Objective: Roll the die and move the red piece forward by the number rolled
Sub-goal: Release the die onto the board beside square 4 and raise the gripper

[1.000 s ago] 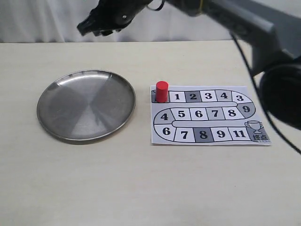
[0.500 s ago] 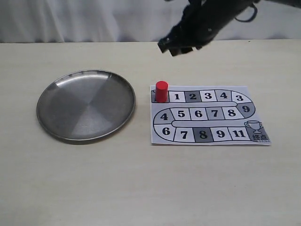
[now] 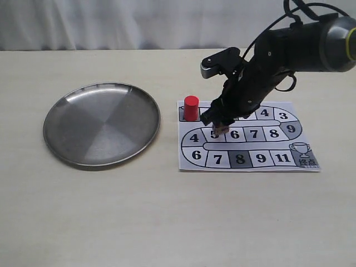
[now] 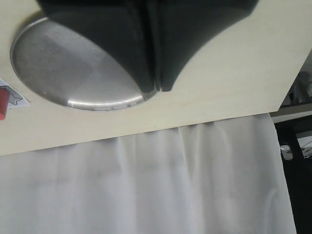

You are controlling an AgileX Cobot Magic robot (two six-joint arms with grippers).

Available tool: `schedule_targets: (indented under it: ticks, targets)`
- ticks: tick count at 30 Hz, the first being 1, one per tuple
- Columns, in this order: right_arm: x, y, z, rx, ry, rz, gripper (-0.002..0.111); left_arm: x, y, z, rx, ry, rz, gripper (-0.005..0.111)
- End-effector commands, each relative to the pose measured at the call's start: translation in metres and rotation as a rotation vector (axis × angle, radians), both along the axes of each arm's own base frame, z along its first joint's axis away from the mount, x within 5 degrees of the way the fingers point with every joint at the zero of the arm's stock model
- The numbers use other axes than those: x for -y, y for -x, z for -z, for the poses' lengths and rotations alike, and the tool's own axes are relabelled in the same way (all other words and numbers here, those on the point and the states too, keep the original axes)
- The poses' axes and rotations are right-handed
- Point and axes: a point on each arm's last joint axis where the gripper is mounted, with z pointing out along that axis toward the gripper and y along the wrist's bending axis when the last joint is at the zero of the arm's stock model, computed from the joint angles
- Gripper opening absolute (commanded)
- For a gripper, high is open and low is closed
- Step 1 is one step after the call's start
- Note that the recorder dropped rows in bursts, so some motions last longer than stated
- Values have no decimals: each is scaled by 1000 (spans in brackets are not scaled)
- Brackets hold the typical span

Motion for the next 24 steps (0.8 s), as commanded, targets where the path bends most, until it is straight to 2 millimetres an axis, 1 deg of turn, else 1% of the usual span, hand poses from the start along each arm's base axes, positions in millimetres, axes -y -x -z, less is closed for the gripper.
schedule_targets:
  ticks: [1, 2, 3, 4, 7, 10, 12, 15, 17, 18, 19, 20, 21, 23, 24]
  targets:
    - [1, -3, -1, 30, 3, -1, 72, 1, 0, 0, 9, 1, 9, 0]
    - [2, -3, -1, 33, 9, -5, 78, 1, 0, 0, 9, 1, 9, 0]
    - [2, -4, -1, 44, 10, -8, 82, 1, 0, 0, 9, 1, 9, 0]
    - [2, -4, -2, 50, 8, -8, 83, 1, 0, 0, 9, 1, 9, 0]
    - [2, -4, -6, 61, 6, -9, 82, 1, 0, 0, 9, 1, 9, 0]
    - [3, -2, -19, 92, -1, -11, 76, 1, 0, 0, 9, 1, 9, 0]
    - [3, -1, -33, 122, -12, -11, 68, 1, 0, 0, 9, 1, 9, 0]
    - [3, 1, -56, 175, -37, -7, 50, 1, 0, 0, 9, 1, 9, 0]
    - [3, 4, -71, 205, -65, 2, 35, 1, 0, 0, 9, 1, 9, 0]
    - [3, 7, -79, 215, -100, 19, 23, 1, 0, 0, 9, 1, 9, 0]
    - [1, 9, -81, 206, -122, 28, 17, 1, 0, 0, 9, 1, 9, 0]
    - [-1, 11, -82, 176, -160, 49, 6, 1, 0, 0, 9, 1, 9, 0]
    - [-2, 13, -81, 155, -168, 53, 4, 1, 0, 0, 9, 1, 9, 0]
    - [-2, 14, -70, 84, -149, 44, 5, 1, 0, 0, 9, 1, 9, 0]
    - [-3, 14, -59, 26, -130, 42, 5, 1, 0, 0, 9, 1, 9, 0]
